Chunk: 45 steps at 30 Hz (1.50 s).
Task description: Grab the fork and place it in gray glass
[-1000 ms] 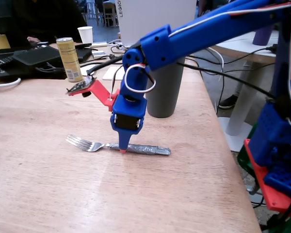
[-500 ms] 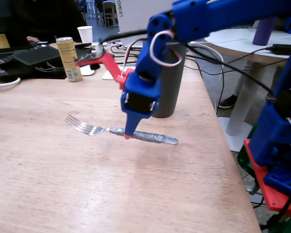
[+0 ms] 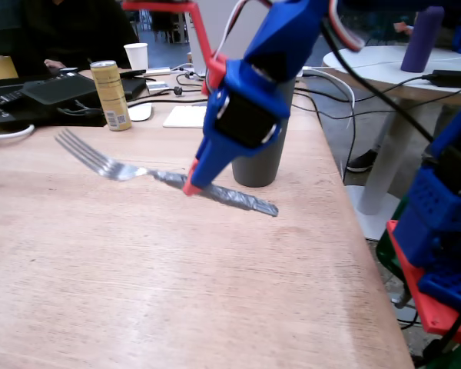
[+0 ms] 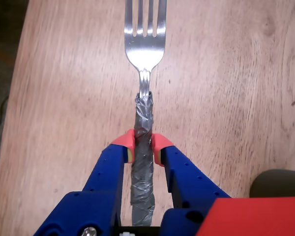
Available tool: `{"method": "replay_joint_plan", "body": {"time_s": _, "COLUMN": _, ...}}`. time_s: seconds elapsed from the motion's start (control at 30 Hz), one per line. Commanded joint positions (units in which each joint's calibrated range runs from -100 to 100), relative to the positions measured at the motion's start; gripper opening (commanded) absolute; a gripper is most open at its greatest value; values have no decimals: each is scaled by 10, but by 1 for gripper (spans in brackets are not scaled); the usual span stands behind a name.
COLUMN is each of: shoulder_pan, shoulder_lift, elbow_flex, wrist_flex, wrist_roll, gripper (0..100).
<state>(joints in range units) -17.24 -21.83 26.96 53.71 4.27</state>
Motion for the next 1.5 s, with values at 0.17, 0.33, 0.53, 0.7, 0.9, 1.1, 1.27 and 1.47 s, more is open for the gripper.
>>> {"method": "replay_joint_plan", "body": {"time_s": 0.17, "shoulder_pan": -5, "shoulder_lift": -72, "elbow_flex": -18, "wrist_flex": -10, "wrist_roll": 1, "gripper": 0}}
{"method": "replay_joint_plan", "body": {"time_s": 0.33, "shoulder_pan": -4, "shoulder_lift": -114, "elbow_flex": -19, "wrist_flex": -11, "wrist_roll": 1, "gripper": 0}}
{"method": "replay_joint_plan", "body": {"time_s": 0.53, "shoulder_pan": 18, "shoulder_lift": -129, "elbow_flex": -64, "wrist_flex": -92, "wrist_roll": 2, "gripper": 0}}
{"method": "replay_joint_plan", "body": {"time_s": 0.7, "shoulder_pan": 100, "shoulder_lift": -192, "elbow_flex": -53, "wrist_flex": -129, "wrist_roll": 29, "gripper": 0}}
{"method": "replay_joint_plan", "body": {"time_s": 0.9, "shoulder_pan": 323, "shoulder_lift": -216, "elbow_flex": -62, "wrist_flex": -260, "wrist_roll": 29, "gripper": 0}}
{"method": "replay_joint_plan", "body": {"time_s": 1.1, "shoulder_pan": 436, "shoulder_lift": -242, "elbow_flex": -63, "wrist_flex": -348, "wrist_roll": 29, "gripper": 0}}
{"method": "replay_joint_plan", "body": {"time_s": 1.27, "shoulder_pan": 467, "shoulder_lift": -237, "elbow_flex": -45, "wrist_flex": -342, "wrist_roll": 21, "gripper": 0}}
{"method": "replay_joint_plan", "body": {"time_s": 1.47, "shoulder_pan": 467, "shoulder_lift": -241, "elbow_flex": 61, "wrist_flex": -352, "wrist_roll": 21, "gripper": 0}}
